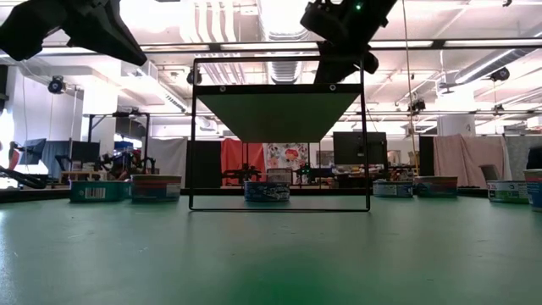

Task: Stack canned seafood by type on shelf
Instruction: Put the bottom green tuna can on the shelf, then put the right red tuna can on the shelf

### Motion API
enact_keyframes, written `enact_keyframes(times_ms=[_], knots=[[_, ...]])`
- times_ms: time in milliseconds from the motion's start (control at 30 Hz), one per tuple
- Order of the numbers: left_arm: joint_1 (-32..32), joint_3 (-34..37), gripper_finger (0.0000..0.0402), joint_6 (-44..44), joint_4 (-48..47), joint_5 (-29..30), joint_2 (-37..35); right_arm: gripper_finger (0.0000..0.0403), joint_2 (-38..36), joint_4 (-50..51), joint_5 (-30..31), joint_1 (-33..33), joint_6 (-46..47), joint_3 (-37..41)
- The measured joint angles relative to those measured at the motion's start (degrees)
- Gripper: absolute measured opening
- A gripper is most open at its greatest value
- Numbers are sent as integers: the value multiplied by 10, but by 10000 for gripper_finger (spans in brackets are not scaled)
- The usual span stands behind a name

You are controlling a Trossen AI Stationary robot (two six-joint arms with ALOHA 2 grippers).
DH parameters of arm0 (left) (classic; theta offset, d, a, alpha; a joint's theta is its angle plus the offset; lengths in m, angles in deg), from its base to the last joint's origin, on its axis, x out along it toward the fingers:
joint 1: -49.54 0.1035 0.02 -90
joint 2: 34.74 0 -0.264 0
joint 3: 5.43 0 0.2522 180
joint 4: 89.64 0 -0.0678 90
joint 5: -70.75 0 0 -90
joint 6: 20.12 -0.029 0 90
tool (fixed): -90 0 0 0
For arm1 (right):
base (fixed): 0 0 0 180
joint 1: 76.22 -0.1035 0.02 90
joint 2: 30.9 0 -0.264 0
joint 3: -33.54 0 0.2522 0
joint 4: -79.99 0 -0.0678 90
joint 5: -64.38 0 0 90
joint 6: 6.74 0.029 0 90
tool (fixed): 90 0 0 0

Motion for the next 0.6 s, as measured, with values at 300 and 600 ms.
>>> enact_keyframes(times_ms=[300,600], knots=[[0,0,0,0,0,0,0,9,5,-8,2,2,0,0],[0,1,0,0,0,0,0,9,-17,-8,0,2,0,0]])
